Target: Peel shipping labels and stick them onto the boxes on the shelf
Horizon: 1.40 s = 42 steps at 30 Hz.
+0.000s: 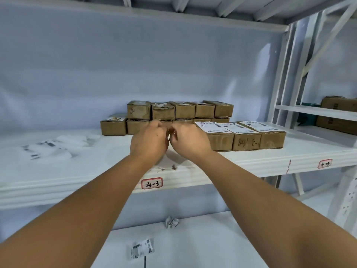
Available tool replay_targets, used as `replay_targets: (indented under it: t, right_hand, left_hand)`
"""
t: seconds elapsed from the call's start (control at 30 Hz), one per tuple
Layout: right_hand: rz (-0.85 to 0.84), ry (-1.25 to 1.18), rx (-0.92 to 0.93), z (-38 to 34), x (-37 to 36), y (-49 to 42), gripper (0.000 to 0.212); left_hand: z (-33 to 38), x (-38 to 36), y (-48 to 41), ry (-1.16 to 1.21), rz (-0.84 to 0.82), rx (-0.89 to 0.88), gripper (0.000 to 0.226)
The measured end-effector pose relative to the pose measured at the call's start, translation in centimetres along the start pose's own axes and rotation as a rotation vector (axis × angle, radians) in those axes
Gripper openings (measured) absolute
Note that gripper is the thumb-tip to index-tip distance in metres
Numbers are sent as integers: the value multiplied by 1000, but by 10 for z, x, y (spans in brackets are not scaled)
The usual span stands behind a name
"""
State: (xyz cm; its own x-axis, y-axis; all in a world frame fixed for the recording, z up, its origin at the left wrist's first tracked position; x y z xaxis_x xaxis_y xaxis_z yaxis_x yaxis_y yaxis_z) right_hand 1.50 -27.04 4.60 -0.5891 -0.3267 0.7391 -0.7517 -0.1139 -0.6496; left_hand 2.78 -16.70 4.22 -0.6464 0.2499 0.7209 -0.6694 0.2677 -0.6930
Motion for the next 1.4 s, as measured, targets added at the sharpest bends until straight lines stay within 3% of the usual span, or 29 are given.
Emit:
replay_targets:
  t: [0.13, 0.37, 0.5, 0.6, 0.67, 0.73, 0.83, 1.0, 1.27, 1.4]
  right_hand:
    - [-260, -65, -83, -42, -30, -12, 24]
    - [-421, -152, -12, -116, -75, -35, 19]
    - [-441, -212, 76, -158, -104, -54, 22]
    - [-528, -326, 111, -181, -129, -61, 46]
    - [-561, -385, 135, -197, -141, -63, 65]
    - [-577, -420, 119, -209, -150, -66, 76]
    - [-606, -367, 69, -221, -166, -76, 72]
    - [-450, -517, -4, -225, -187, -86, 37]
    - [-268, -670, -153, -200, -173, -91, 16]
    - [-196, -662, -198, -196, -175, -94, 13]
  left_hand:
    - [-62, 9, 16, -153, -107, 45, 20]
    - [-172, 26, 46, -393, -97, 78, 22]
    - [-236, 35, 56, -241, -68, 327, 37]
    - [-281, 29, 67, -53, -131, 549, 33]
    - [-301, 22, 73, 40, -162, 614, 19]
    - [-310, 18, 76, 159, -175, 676, 32]
    - [-311, 16, 76, 200, -191, 677, 49]
    - [-307, 8, 77, 154, -249, 582, 44]
    - [-304, 13, 77, 7, -214, 555, 24]
    - [-294, 21, 77, -175, -180, 476, 31]
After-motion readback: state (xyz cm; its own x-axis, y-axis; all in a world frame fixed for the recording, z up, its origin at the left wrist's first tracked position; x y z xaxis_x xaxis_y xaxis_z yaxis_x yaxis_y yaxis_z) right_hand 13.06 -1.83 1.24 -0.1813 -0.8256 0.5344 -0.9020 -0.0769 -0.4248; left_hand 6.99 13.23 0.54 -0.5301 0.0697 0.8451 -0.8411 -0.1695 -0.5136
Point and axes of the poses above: each hand's wrist, its own y-axis away from the middle knuckle, its own x-axis out of the back of the hand, z = x × y, the point moved 5 cm from there along -y, towards the middle knuckle, and after that the axes turned 5 degrees about -y, right-handed, at the moved point
